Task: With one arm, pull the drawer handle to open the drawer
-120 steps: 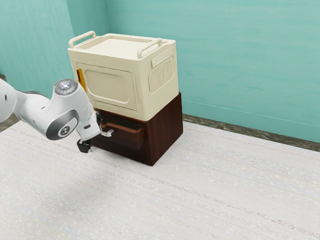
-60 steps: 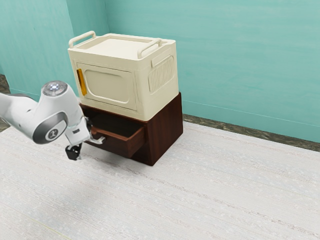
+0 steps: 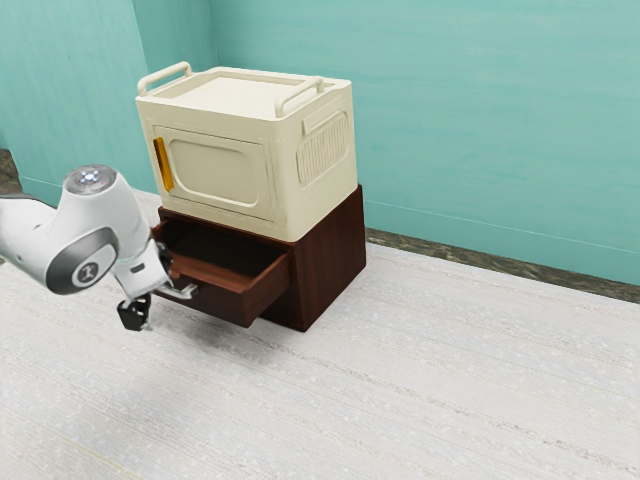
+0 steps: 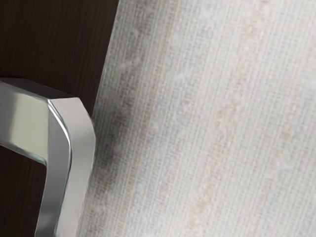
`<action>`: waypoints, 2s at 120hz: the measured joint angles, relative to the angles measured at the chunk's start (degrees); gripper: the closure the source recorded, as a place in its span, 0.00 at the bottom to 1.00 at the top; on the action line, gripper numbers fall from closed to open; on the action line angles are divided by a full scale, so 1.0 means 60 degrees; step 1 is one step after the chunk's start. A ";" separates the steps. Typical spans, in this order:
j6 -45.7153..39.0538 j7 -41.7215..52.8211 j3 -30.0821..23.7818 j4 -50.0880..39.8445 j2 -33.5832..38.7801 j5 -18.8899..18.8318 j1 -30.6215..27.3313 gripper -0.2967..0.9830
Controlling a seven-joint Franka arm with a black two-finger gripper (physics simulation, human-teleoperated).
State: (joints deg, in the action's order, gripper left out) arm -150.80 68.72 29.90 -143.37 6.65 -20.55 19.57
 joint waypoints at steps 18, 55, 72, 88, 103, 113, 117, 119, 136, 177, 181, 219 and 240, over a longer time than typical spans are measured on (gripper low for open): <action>0.0020 -0.0001 0.0160 -0.0327 0.0430 0.0004 0.0159 0.26; 0.0041 0.0024 0.0186 -0.0905 0.1194 -0.0064 0.0142 0.27; 0.0047 0.0038 0.0188 -0.1138 0.1539 -0.0095 0.0107 0.28; 0.0049 0.0049 0.0188 -0.1257 0.1704 -0.0112 0.0091 0.27; 0.0052 0.0060 0.0188 -0.1274 0.1814 -0.0123 0.0091 0.26; 0.0111 0.0069 0.0189 -0.1277 0.2006 -0.0129 0.0092 0.25; 0.0153 0.0073 0.0189 -0.1279 0.2093 -0.0130 0.0092 0.25; 0.0180 0.0074 0.0189 -0.1278 0.2129 -0.0131 0.0092 0.25; 0.0507 0.0090 0.0144 -0.1225 0.2420 -0.0132 0.0116 0.24; 0.2776 0.0076 -0.1194 0.0791 0.3211 0.0194 0.0798 0.23; 0.3117 0.0068 -0.1252 0.0982 0.3218 0.0326 0.0812 0.23; 0.6117 -0.0280 -0.2660 0.3239 0.3411 0.0912 -0.0018 0.23; 0.7949 -0.0826 -0.3849 0.5703 0.2788 0.1203 -0.0650 0.23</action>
State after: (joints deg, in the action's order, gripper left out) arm -103.10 63.76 6.80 -109.16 23.38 -13.33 15.67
